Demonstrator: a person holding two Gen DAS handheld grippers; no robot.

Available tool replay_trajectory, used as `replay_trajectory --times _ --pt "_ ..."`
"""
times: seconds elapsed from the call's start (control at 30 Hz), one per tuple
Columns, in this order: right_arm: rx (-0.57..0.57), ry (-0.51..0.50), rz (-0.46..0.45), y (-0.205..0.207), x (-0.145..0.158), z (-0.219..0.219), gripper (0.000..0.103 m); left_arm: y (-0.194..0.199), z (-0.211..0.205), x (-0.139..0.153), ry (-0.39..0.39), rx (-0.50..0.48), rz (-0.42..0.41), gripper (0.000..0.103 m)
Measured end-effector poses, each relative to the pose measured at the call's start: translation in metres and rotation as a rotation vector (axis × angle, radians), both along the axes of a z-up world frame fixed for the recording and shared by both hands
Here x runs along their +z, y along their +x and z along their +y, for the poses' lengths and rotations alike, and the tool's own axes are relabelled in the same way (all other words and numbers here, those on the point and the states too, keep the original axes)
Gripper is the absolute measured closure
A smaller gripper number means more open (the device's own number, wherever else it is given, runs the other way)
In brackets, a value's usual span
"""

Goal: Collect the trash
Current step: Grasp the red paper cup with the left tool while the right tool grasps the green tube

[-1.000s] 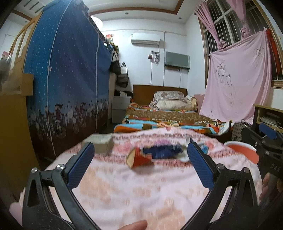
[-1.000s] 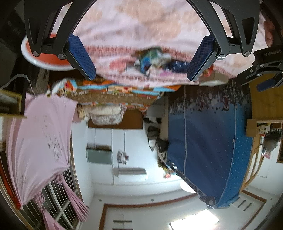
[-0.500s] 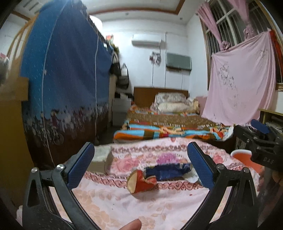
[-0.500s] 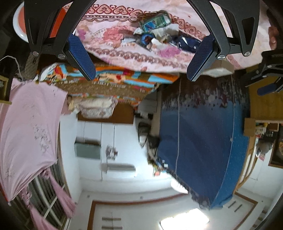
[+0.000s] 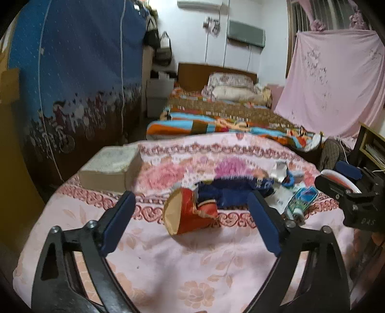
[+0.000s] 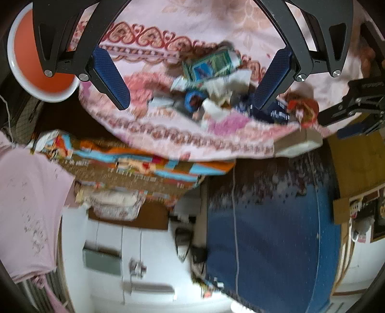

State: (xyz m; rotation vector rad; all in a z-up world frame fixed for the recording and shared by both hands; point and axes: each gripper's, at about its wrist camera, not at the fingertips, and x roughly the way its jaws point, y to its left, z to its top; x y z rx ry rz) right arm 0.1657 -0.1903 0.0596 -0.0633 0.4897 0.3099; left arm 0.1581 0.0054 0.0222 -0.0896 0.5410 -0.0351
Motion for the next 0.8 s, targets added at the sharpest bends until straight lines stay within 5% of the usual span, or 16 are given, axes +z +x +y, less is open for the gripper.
replay_trajectory --times 0.3,0.43,0.57,0.7,0.8 --pt "0.041 -0.103 0.175 0.017 -0.030 0.016 0.000 0.018 0.004 -0.013 -0.049 -0.040 0.117 0.054" --pt "0.057 -0.150 0.184 0.016 -0.035 0.025 0.002 0.022 0.006 -0.016 -0.066 -0.050 0.141 0.068" --pt "0.069 -0.177 0.216 0.019 -0.041 0.029 0.023 0.024 0.005 -0.019 -0.072 -0.057 0.169 0.081" --pt "0.082 -0.156 0.245 0.022 -0.045 0.026 0.041 0.022 0.005 -0.020 -0.077 -0.052 0.177 0.082" --pt "0.086 -0.133 0.249 0.020 -0.044 0.022 0.044 0.018 0.006 -0.018 -0.076 -0.045 0.159 0.083"
